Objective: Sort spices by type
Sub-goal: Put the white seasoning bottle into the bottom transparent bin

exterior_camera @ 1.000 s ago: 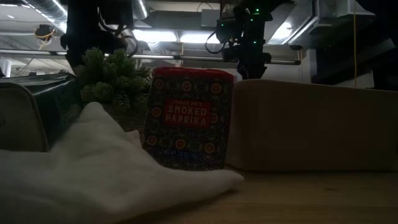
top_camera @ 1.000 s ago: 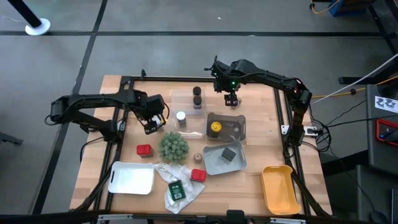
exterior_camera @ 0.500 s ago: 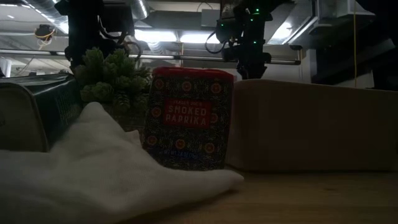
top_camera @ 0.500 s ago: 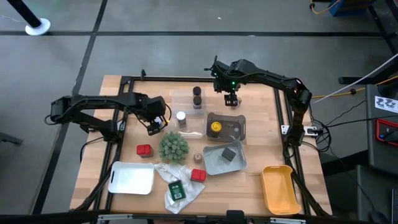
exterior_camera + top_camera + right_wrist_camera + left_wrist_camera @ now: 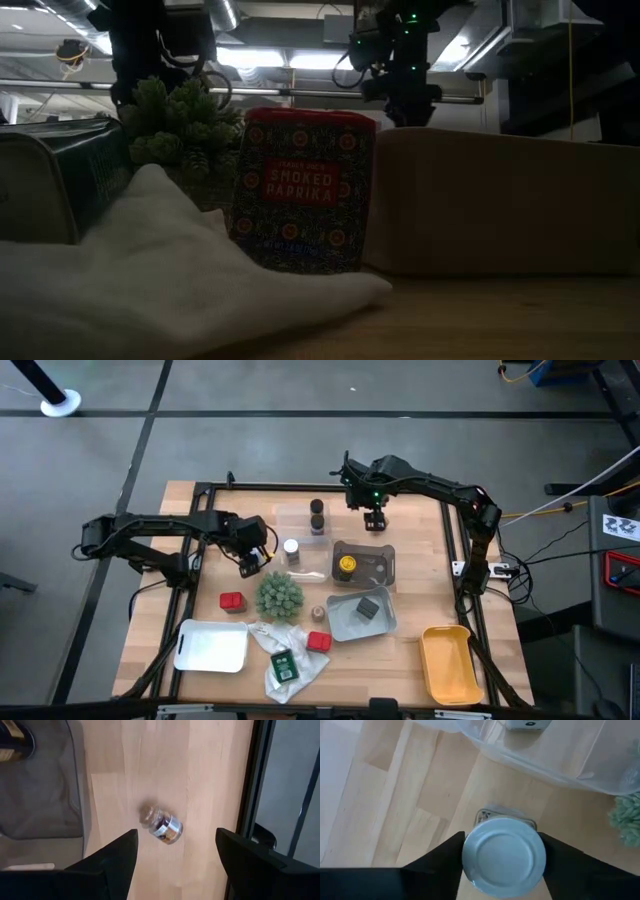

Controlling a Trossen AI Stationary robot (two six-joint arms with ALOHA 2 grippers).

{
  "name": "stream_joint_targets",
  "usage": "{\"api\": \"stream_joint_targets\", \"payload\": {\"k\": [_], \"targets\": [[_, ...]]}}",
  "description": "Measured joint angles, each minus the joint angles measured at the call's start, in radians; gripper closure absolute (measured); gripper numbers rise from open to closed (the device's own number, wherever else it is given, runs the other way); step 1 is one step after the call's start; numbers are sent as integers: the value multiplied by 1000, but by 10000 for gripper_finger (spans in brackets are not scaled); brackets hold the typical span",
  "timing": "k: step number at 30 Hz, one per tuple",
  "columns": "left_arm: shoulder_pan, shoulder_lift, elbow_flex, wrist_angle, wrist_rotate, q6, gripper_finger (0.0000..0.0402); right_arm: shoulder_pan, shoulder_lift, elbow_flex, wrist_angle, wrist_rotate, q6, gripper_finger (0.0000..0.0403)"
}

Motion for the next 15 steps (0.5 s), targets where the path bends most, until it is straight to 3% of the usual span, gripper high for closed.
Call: {"api": "stream_joint_targets", "payload": {"k": [10, 15], "targets": [[2, -1, 43, -56, 1, -5, 209, -32, -60, 0, -22, -6, -13, 136], [2, -1, 122, -133, -6, -3, 209, -84, -129, 0, -17, -91, -8, 136]]}}
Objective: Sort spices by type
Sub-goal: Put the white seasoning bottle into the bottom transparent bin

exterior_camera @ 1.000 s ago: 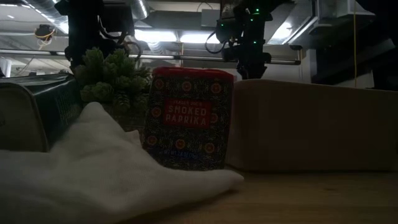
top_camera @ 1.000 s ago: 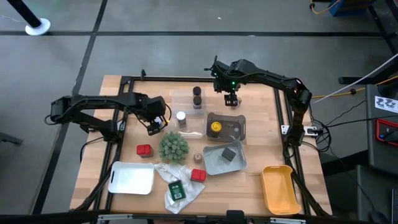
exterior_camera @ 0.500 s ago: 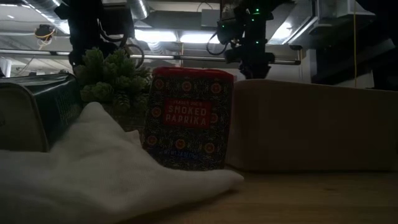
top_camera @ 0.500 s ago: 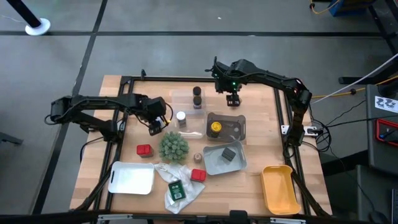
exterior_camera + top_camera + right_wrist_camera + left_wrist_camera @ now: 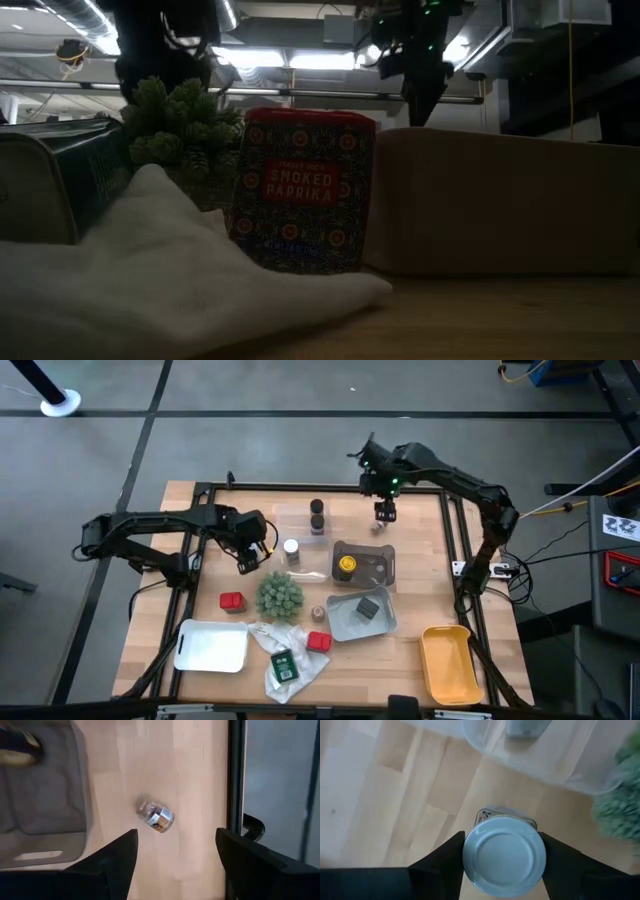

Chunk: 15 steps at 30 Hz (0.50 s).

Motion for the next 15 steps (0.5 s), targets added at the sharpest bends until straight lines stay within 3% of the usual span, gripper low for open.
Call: {"api": "stream_joint_targets", "payload": {"k": [6, 15], "targets": [[0, 0, 130, -92, -30, 9, 209, -68, -62, 0, 0, -116, 11, 136], [0, -2, 317, -108, -61, 7, 209, -164, -92, 0, 1, -141, 9, 136]]}}
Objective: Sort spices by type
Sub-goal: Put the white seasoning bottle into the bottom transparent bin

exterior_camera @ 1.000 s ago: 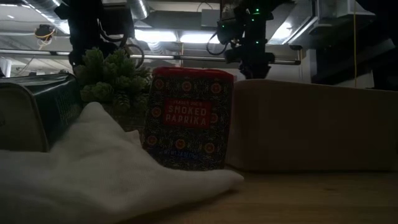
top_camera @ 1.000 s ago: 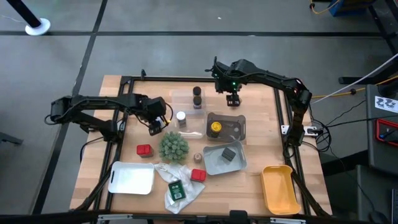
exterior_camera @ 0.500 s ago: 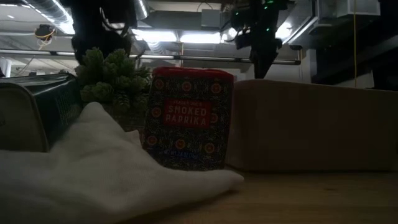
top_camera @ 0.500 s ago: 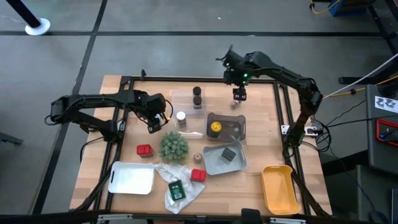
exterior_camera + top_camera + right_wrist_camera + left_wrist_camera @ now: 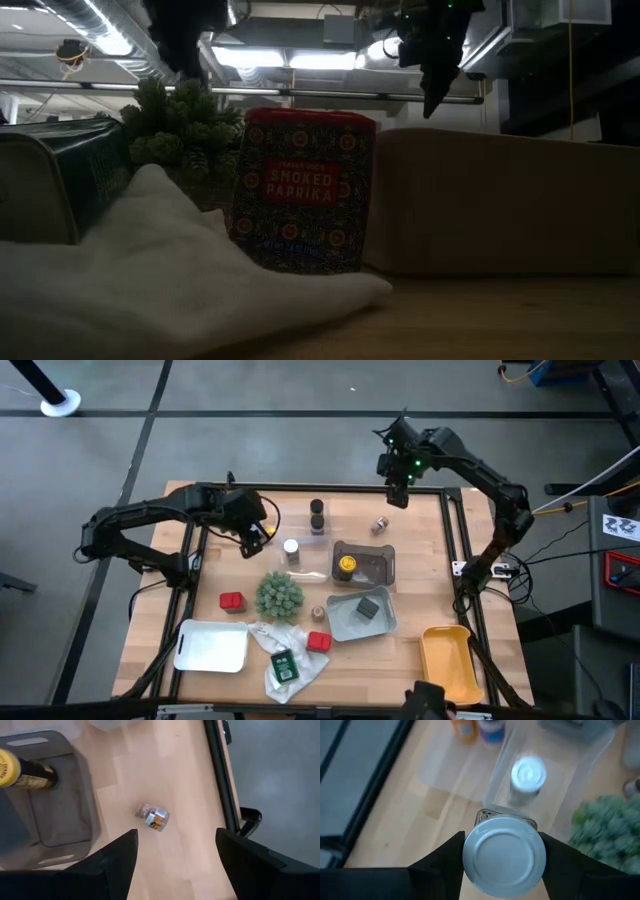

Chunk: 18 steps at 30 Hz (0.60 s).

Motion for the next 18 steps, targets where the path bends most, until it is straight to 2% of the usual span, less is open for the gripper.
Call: {"api": "stream_joint_targets", "payload": {"k": [6, 18], "targets": [[-28, 14, 2, 32, 49, -31, 208, -51, 0, 0, 25, 0, 0, 136], [-119, 116, 2, 65, 51, -65, 207, -79, 0, 0, 52, -35, -1, 136]]}}
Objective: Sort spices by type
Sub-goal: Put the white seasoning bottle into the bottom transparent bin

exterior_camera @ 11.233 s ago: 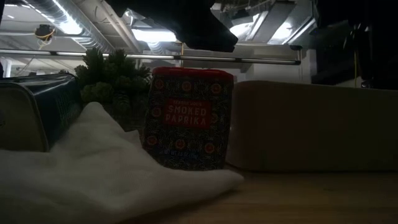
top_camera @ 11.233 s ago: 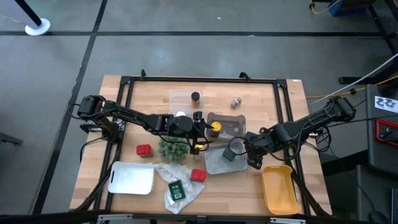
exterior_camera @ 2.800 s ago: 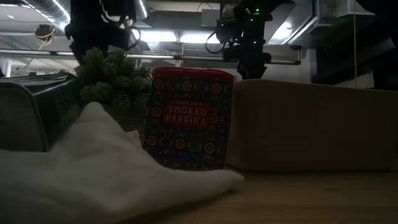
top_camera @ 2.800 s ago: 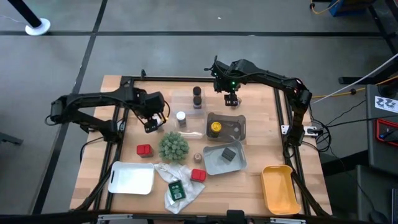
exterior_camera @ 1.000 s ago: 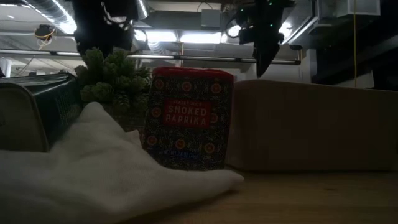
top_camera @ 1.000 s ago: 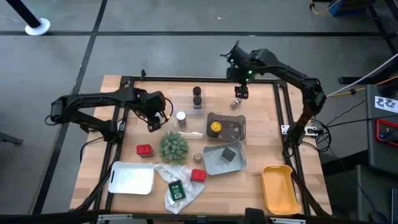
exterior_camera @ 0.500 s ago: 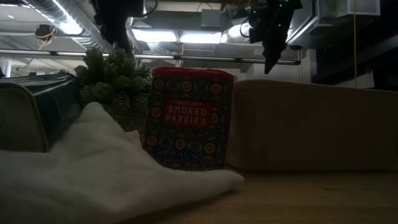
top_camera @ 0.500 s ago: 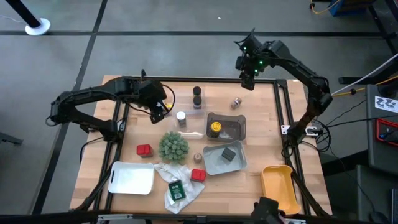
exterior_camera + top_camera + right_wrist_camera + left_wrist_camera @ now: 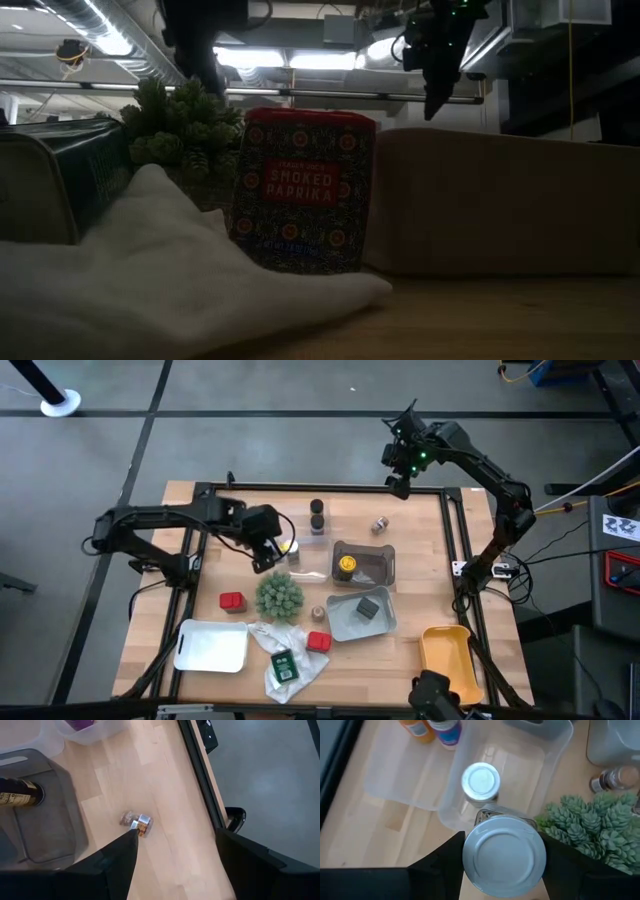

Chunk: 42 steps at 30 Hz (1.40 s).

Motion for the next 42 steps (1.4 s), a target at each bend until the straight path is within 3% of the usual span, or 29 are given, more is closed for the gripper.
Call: {"api": "stream_joint_targets", "payload": {"k": [16, 23, 42], "targets": [[-33, 112, -3, 33, 2, -19, 205, 0, 0, 0, 0, 0, 0, 136], [-33, 121, -70, 147, 2, -17, 204, 0, 0, 0, 0, -11, 0, 136], [-33, 121, -225, 244, 2, -24, 203, 0, 0, 0, 3, -26, 1, 136]]}}
